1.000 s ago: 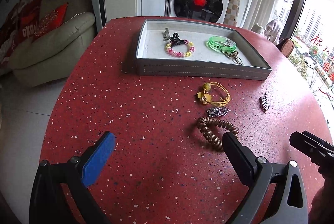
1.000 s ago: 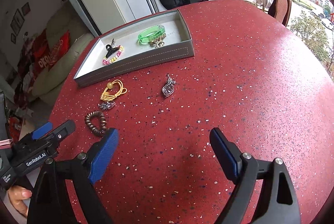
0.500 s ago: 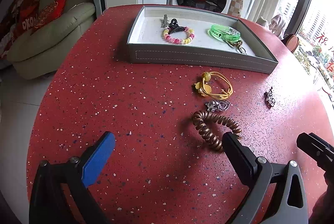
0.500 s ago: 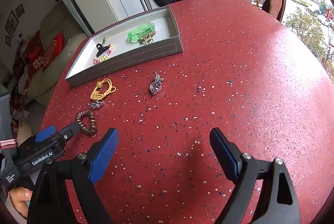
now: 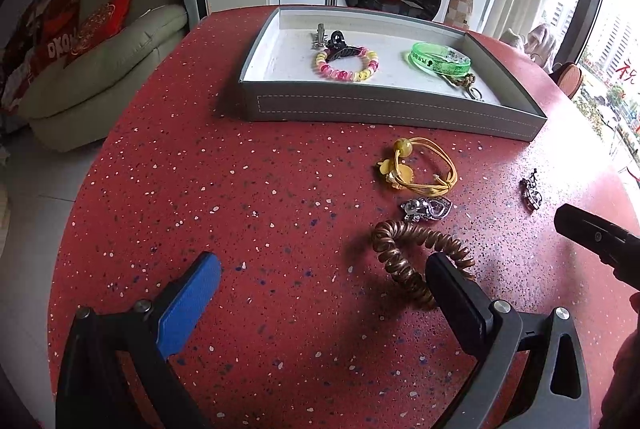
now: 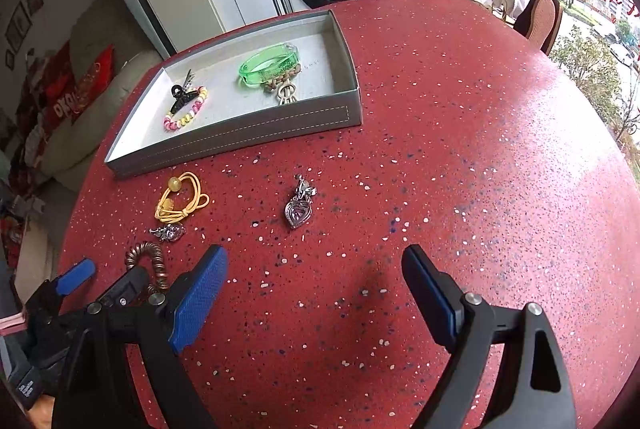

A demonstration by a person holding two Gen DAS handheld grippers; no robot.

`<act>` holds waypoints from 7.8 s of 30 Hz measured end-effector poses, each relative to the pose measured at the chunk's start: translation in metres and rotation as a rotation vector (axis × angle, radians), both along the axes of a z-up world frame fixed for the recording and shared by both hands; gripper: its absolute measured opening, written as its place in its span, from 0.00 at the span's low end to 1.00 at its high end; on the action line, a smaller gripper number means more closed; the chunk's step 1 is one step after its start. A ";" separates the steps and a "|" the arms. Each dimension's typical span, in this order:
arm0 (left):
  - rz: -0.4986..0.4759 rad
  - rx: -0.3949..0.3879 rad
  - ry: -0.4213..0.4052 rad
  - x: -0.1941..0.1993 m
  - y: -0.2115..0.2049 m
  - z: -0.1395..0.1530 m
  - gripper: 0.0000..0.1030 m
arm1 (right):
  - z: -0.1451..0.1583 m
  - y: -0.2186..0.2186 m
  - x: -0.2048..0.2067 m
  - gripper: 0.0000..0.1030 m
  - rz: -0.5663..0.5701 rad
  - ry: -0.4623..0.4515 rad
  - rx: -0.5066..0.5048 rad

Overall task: Organize jewelry
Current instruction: 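Withdraw both open tools from the tray toward the spiral hair tie and heart pendant, then grasp the coiled brown spiral hair tie with the left tool while the right tool grasps the silver heart pendant, then carry the spiral tie with the left tool into the tray while the right tool carries the pendant there, then open the right tool to drop the pendant while the left tool releases the spiral tie, then withdraw both open tools from the tray toward the yellow cord bracelet and silver charm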

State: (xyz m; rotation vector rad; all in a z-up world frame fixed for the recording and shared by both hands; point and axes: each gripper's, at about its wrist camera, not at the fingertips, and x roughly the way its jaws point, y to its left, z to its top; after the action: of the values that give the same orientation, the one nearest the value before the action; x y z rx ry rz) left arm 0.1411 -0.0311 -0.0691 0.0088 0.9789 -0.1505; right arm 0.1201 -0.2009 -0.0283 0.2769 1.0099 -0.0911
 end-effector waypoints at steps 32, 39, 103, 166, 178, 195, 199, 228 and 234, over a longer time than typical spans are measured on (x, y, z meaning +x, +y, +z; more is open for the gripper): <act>-0.081 0.040 -0.040 -0.003 -0.008 0.000 0.79 | -0.015 0.012 0.041 0.50 0.067 0.023 -0.191; -0.096 0.043 -0.047 -0.006 -0.006 0.003 0.54 | -0.013 0.014 0.040 0.23 0.077 0.017 -0.189; -0.122 -0.135 -0.094 0.138 0.019 0.064 0.29 | 0.048 -0.006 0.120 0.18 0.093 -0.125 -0.012; -0.103 0.123 -0.164 0.151 -0.020 0.040 0.30 | 0.037 -0.001 0.130 0.70 0.078 -0.122 -0.028; -0.093 0.101 -0.169 0.148 -0.017 0.047 0.30 | 0.039 -0.001 0.120 0.73 0.080 -0.121 -0.004; -0.069 0.081 -0.256 0.110 -0.004 0.072 1.00 | 0.060 -0.001 0.083 0.90 0.050 -0.207 0.013; -0.070 0.073 -0.251 0.097 -0.002 0.074 1.00 | 0.065 0.003 0.068 0.90 0.051 -0.240 0.007; -0.060 0.012 -0.126 0.011 0.047 0.028 1.00 | 0.033 0.051 0.024 0.90 0.148 -0.084 0.004; -0.093 0.016 -0.119 0.003 0.046 0.025 1.00 | 0.014 0.069 0.043 0.90 0.185 -0.031 -0.039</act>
State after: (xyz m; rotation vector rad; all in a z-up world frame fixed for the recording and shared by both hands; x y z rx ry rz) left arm 0.1437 0.0153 -0.0445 0.0773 0.8610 -0.2256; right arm 0.1628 -0.1323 -0.0142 0.1480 0.9971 0.0616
